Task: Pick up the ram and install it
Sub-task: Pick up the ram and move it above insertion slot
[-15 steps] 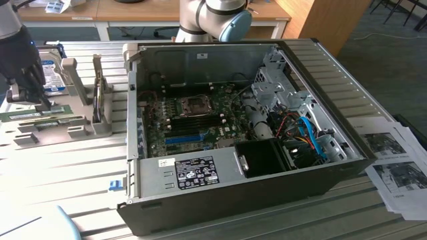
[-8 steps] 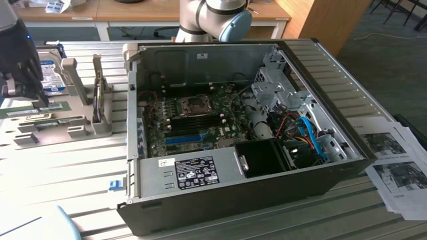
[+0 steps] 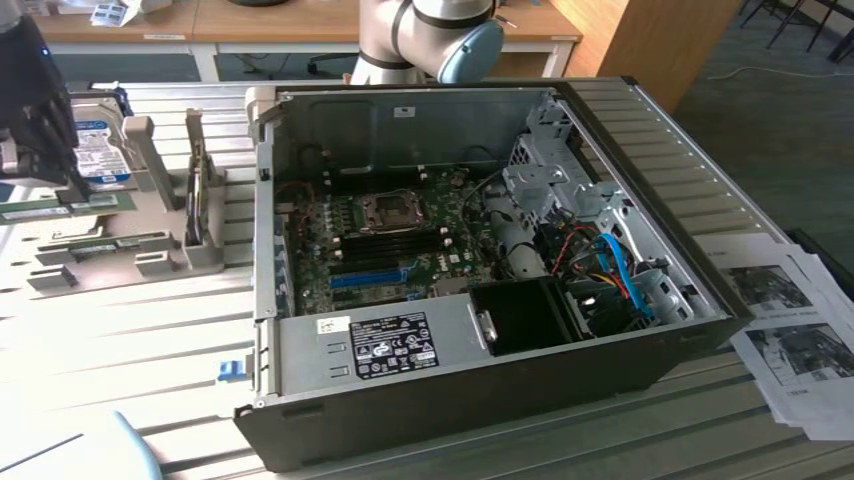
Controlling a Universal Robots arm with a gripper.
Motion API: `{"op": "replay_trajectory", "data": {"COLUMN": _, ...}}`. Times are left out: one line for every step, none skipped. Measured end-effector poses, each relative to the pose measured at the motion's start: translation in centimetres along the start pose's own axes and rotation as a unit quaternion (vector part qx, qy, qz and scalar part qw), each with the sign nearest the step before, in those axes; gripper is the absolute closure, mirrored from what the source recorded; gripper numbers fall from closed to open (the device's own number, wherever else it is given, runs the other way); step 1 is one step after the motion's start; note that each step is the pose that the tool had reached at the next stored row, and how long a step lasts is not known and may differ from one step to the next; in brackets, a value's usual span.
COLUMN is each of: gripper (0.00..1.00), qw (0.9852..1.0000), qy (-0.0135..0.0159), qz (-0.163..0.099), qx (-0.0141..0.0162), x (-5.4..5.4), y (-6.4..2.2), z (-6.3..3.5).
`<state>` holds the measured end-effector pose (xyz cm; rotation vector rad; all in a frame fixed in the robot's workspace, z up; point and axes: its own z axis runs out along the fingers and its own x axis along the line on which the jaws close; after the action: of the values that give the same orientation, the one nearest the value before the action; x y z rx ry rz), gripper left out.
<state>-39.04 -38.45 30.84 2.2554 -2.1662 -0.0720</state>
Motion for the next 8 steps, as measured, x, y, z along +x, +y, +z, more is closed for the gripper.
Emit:
{"op": "replay_trajectory", "data": {"gripper": 0.89, "qw": 1.0, "qy": 0.0, "qz": 0.0, "qx": 0.0, "x": 0.0, "y": 0.01, "z": -0.22}}
{"op": "replay_trajectory", "data": {"gripper": 0.89, "qw": 1.0, "qy": 0.0, "qz": 0.0, "qx": 0.0, "x": 0.0, "y": 0.01, "z": -0.42}}
{"op": "replay_trajectory", "data": {"gripper": 0.89, "qw": 1.0, "qy": 0.0, "qz": 0.001, "qx": 0.0, "x": 0.0, "y": 0.01, "z": -0.63}}
{"op": "replay_trajectory", "data": {"gripper": 0.89, "qw": 1.0, "qy": -0.0001, "qz": 0.001, "qx": 0.0, "x": 0.0, "y": 0.02, "z": -0.83}}
{"op": "replay_trajectory", "data": {"gripper": 0.89, "qw": 1.0, "qy": -0.0001, "qz": 0.001, "qx": 0.0, "x": 0.0, "y": 0.03, "z": -1.03}}
{"op": "replay_trajectory", "data": {"gripper": 0.89, "qw": 1.0, "qy": 0.0, "qz": 0.001, "qx": 0.0, "x": 0.0, "y": 0.04, "z": -1.24}}
{"op": "replay_trajectory", "data": {"gripper": 0.89, "qw": 1.0, "qy": -0.0001, "qz": 0.001, "qx": 0.0, "x": 0.0, "y": 0.05, "z": -1.43}}
{"op": "replay_trajectory", "data": {"gripper": 0.89, "qw": 1.0, "qy": -0.0001, "qz": 0.002, "qx": 0.0, "x": 0.0, "y": 0.05, "z": -1.63}}
